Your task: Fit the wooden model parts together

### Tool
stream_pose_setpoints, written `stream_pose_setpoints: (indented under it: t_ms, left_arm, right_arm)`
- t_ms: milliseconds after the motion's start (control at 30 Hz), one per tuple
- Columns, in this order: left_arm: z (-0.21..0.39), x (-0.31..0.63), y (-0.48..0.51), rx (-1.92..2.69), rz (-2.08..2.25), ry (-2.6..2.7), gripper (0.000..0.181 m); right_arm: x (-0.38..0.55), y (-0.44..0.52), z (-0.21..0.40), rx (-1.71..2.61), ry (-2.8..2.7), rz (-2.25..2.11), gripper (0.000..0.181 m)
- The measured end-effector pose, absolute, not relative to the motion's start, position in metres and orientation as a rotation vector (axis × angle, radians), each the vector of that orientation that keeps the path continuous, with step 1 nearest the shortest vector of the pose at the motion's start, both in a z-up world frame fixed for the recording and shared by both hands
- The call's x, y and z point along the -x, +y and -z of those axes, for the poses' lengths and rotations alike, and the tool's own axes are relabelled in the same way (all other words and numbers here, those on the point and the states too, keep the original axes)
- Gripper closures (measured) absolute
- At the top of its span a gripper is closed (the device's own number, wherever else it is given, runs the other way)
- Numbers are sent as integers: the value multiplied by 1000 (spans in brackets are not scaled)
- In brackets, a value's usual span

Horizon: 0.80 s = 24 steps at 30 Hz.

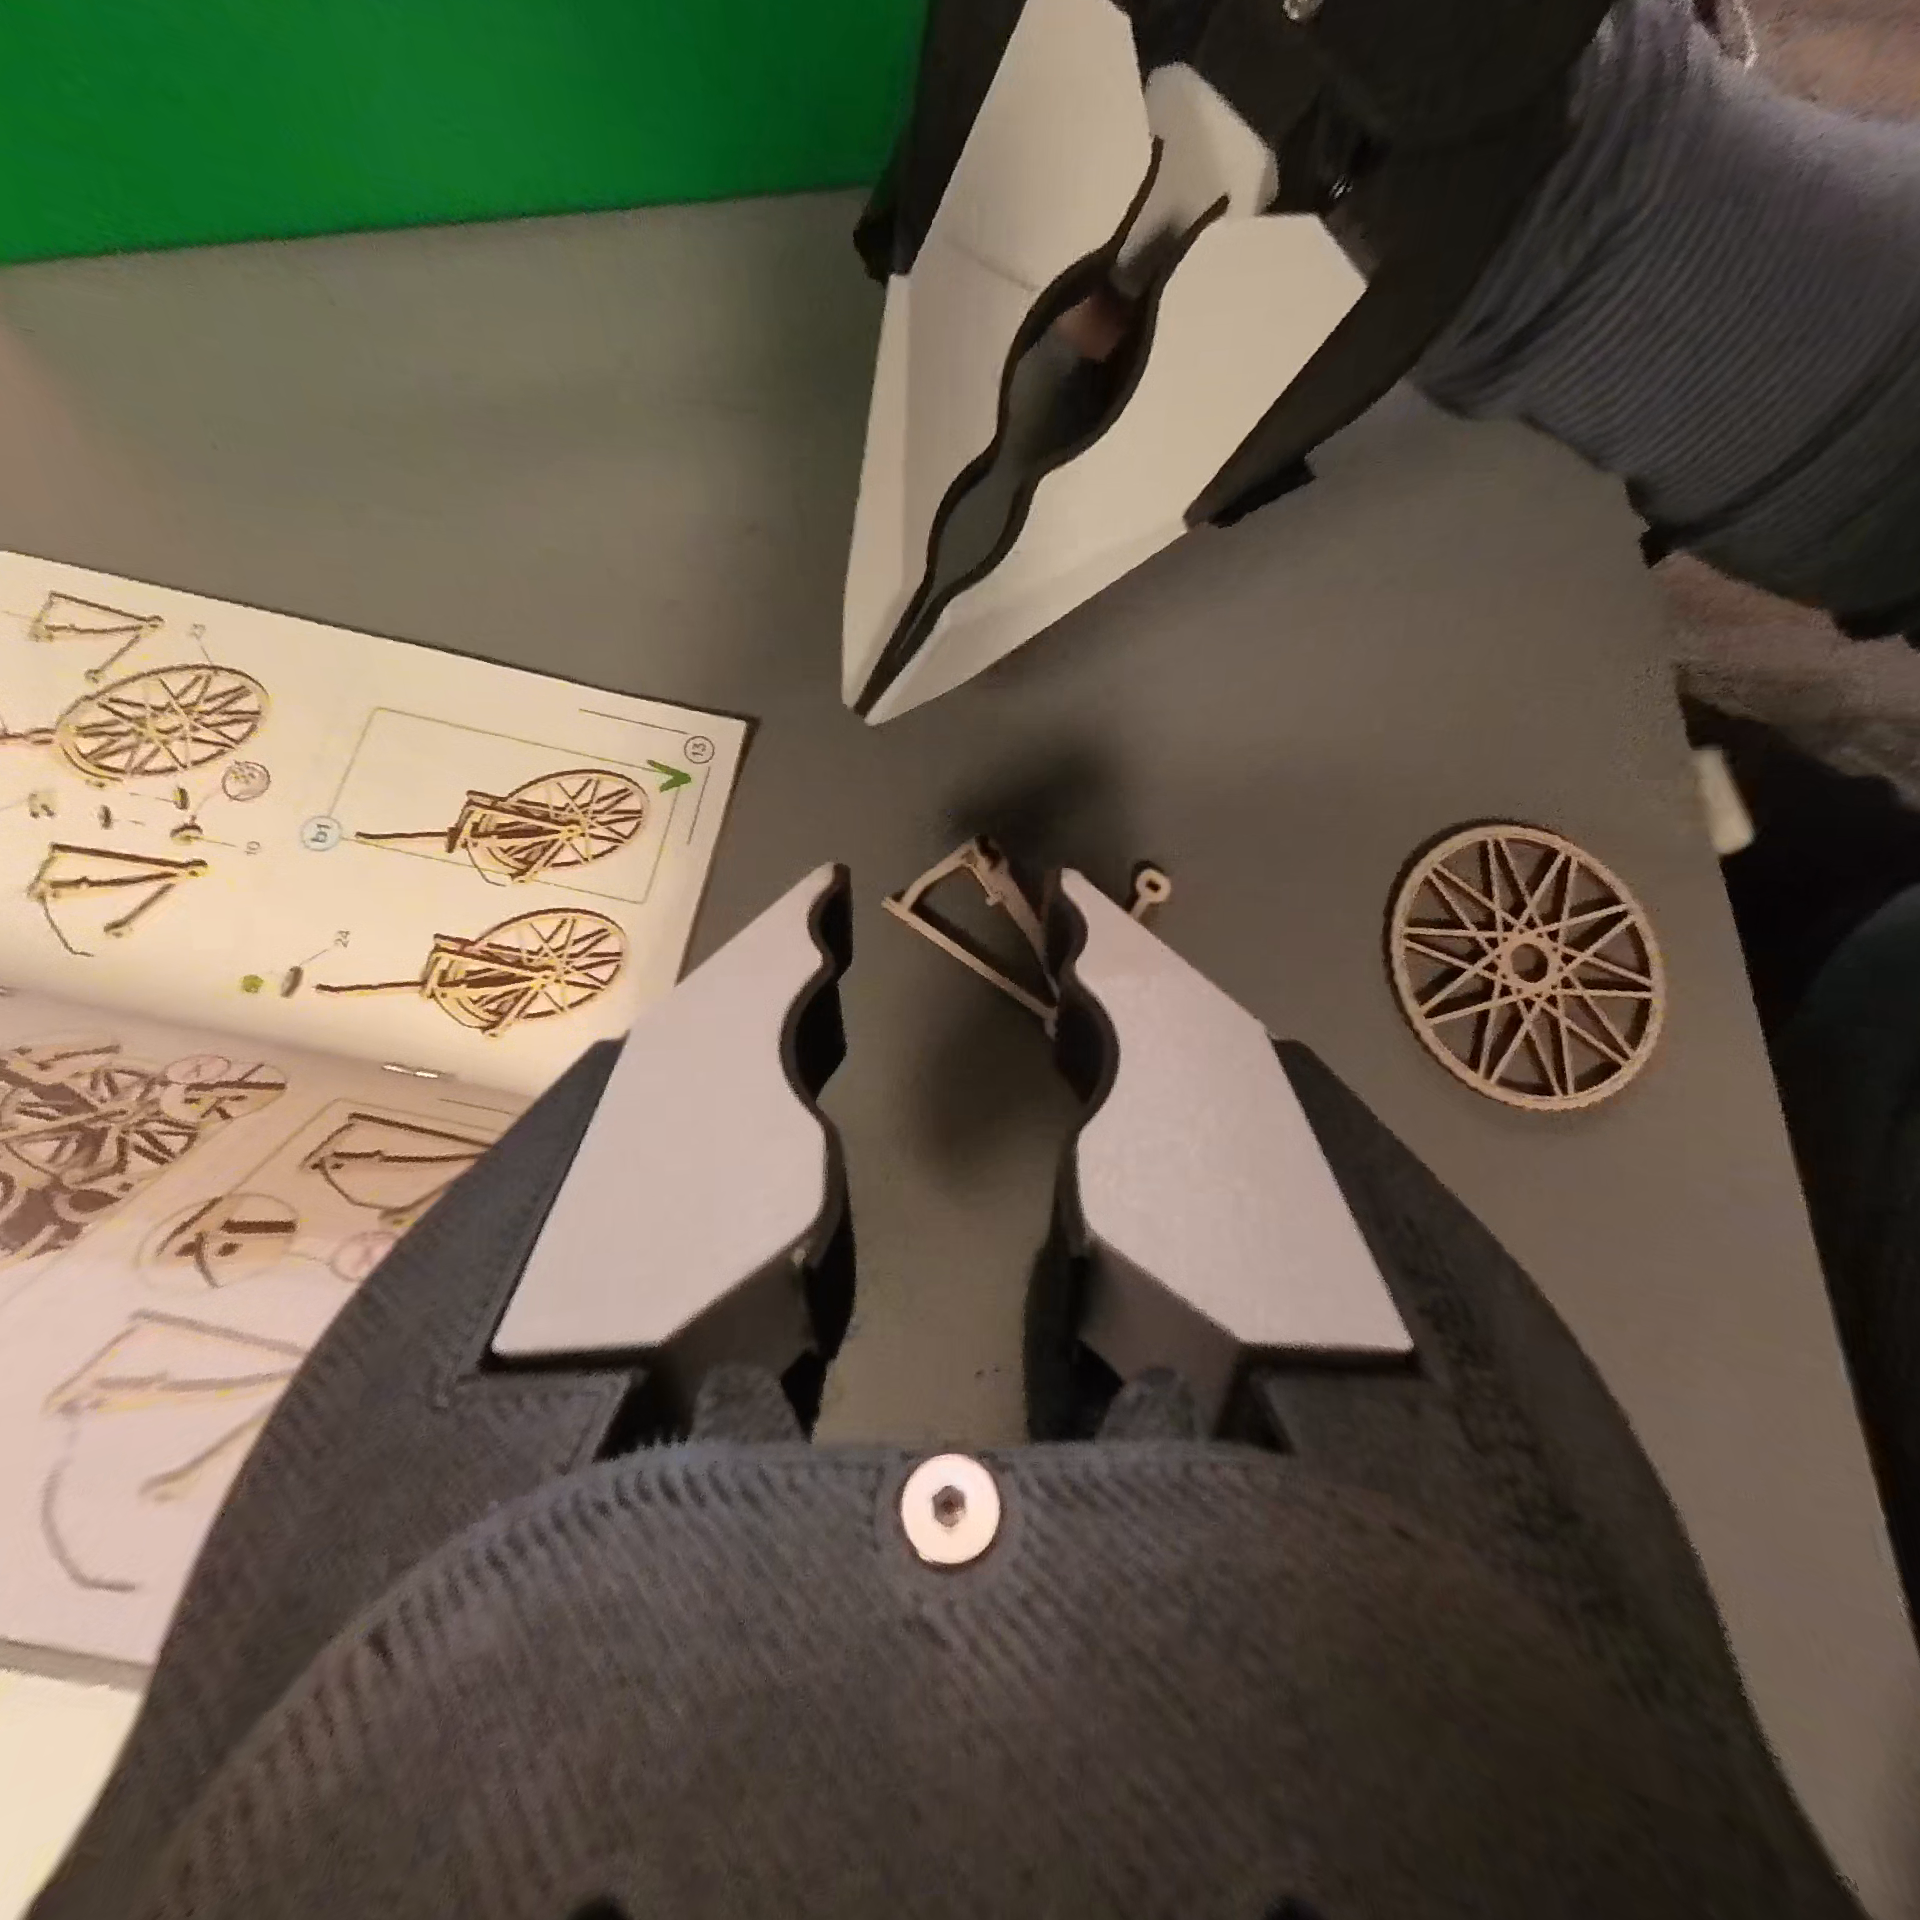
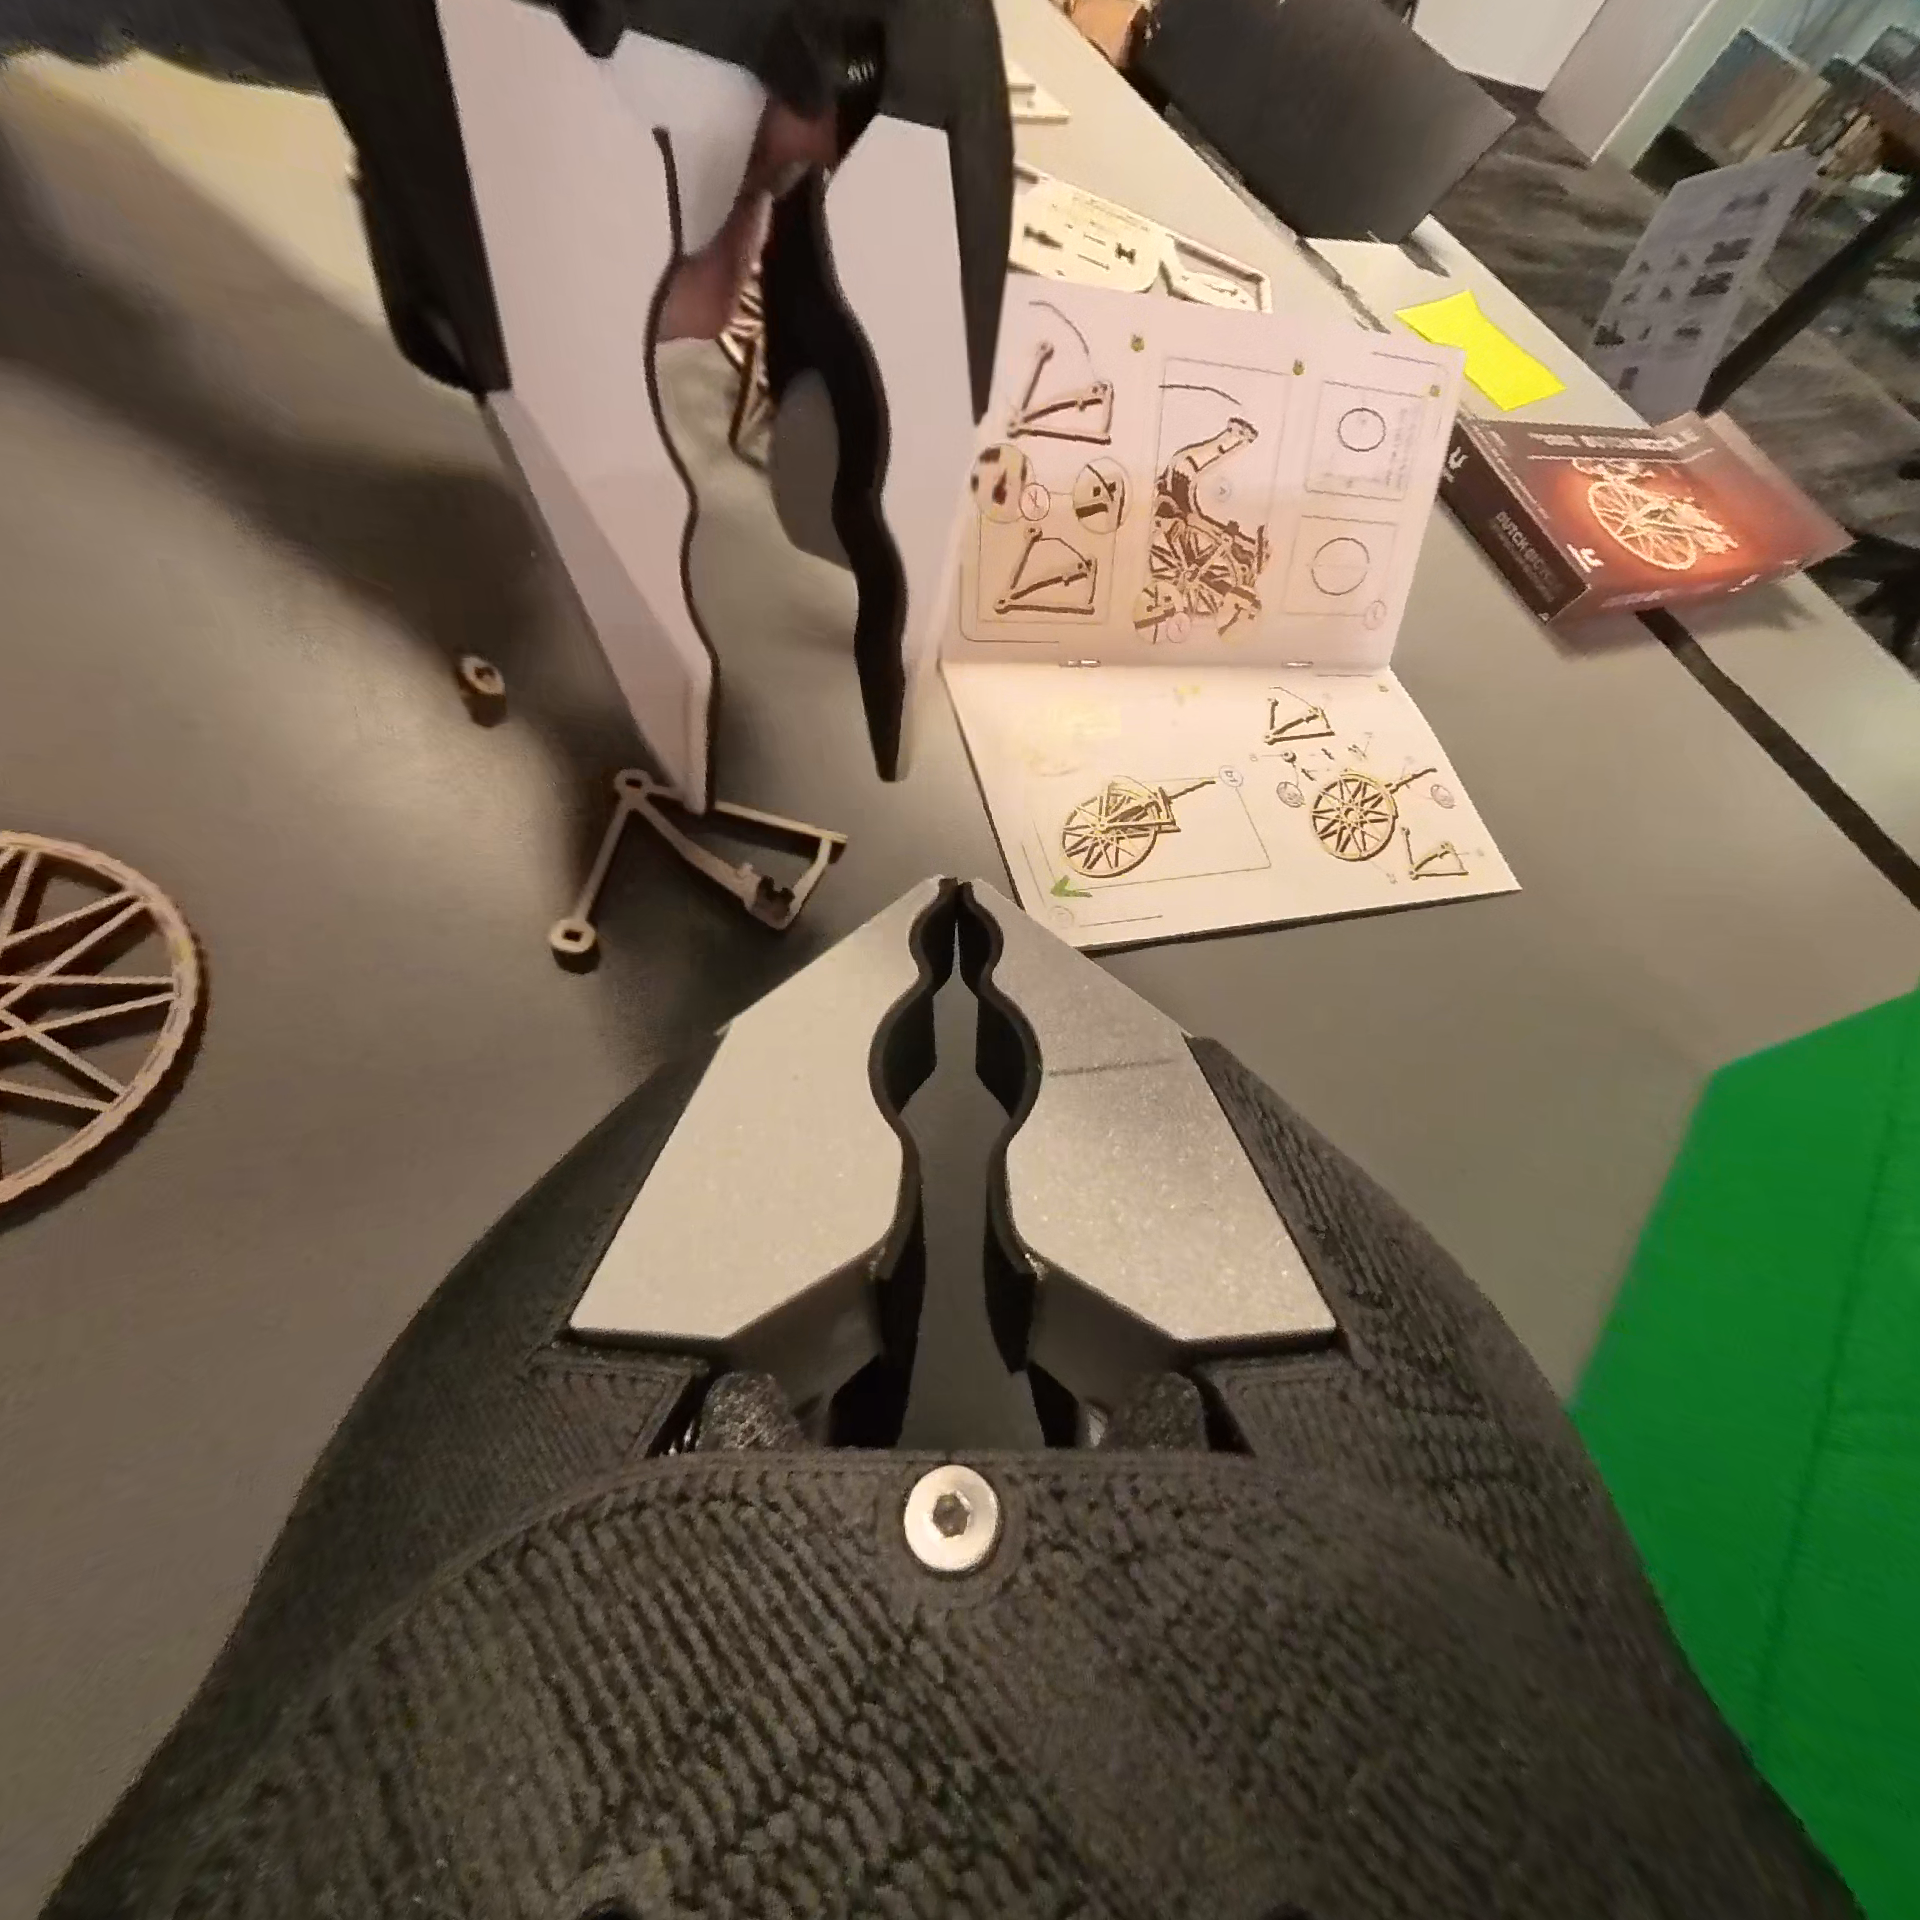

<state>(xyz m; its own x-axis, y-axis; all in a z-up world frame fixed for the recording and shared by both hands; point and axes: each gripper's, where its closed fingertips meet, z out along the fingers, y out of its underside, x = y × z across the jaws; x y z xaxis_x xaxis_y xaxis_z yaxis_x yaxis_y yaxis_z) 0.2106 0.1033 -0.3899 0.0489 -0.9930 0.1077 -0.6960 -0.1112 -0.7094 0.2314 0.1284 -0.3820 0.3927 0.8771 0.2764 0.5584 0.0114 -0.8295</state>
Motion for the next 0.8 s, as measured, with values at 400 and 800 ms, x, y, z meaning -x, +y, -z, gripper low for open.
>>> stream_pose_setpoints:
  t_ms: [400, 800]
  left_arm:
    - [384, -231, 82, 1706, 764, 1703, 152]
    - [345, -244, 91, 1523, 798, 1455, 154]
  right_arm:
    - [-241, 108, 325, 1359, -1121, -59, 173]
    - [-228, -137, 499, 2014, -1252, -129, 152]
